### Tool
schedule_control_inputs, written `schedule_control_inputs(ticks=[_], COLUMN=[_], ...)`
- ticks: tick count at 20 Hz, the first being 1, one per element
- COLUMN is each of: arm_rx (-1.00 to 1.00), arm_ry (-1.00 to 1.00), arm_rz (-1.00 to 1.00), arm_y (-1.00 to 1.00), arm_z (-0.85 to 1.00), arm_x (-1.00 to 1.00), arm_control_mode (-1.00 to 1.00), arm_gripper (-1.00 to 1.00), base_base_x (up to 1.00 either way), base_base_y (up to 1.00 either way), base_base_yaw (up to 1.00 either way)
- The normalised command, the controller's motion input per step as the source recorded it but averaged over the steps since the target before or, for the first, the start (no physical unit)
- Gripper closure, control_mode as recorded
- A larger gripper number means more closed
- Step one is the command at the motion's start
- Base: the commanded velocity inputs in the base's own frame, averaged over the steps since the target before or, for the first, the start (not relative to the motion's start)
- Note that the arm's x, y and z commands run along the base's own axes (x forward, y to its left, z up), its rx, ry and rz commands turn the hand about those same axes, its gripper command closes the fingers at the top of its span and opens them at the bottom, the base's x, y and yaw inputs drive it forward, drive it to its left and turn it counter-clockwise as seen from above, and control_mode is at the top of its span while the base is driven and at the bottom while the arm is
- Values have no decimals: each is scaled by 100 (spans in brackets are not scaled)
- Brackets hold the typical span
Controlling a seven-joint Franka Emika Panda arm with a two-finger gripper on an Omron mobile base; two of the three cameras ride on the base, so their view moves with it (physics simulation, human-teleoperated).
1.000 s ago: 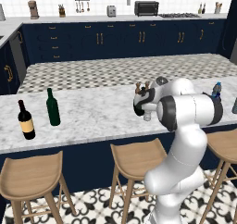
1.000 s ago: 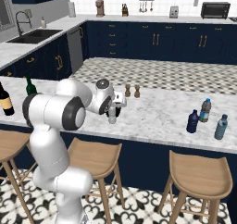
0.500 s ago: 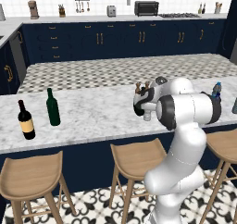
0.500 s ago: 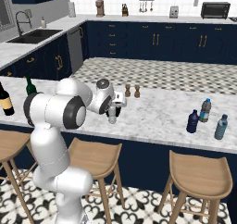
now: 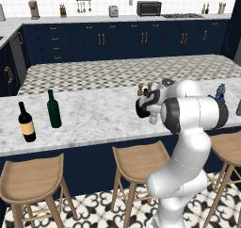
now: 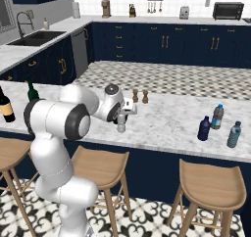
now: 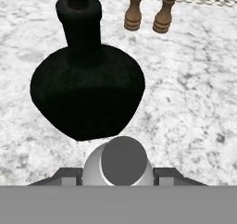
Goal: Move the plastic bottles in the middle to the plastics group, and the glass bottles in the middle to the glass group.
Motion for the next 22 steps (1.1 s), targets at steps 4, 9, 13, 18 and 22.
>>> schedule_control_inputs(ticks=[4, 9, 13, 18, 22], arm_rx=[0, 0, 0, 0, 0], arm_ry=[0, 0, 0, 3, 1], arm_rz=[-5, -5, -2, -1, -2], arm_y=[-51, -57, -61, -77, -81], arm_z=[1, 19, 43, 39, 7], arm_x=[-46, -19, 0, 5, 2], arm_control_mode=[-100, -100, -100, -100, -100], arm_gripper=[100, 100, 100, 100, 100], base_base_x=[0, 0, 0, 0, 0], base_base_y=[0, 0, 0, 0, 0], base_base_yaw=[0, 0, 0, 0, 0])
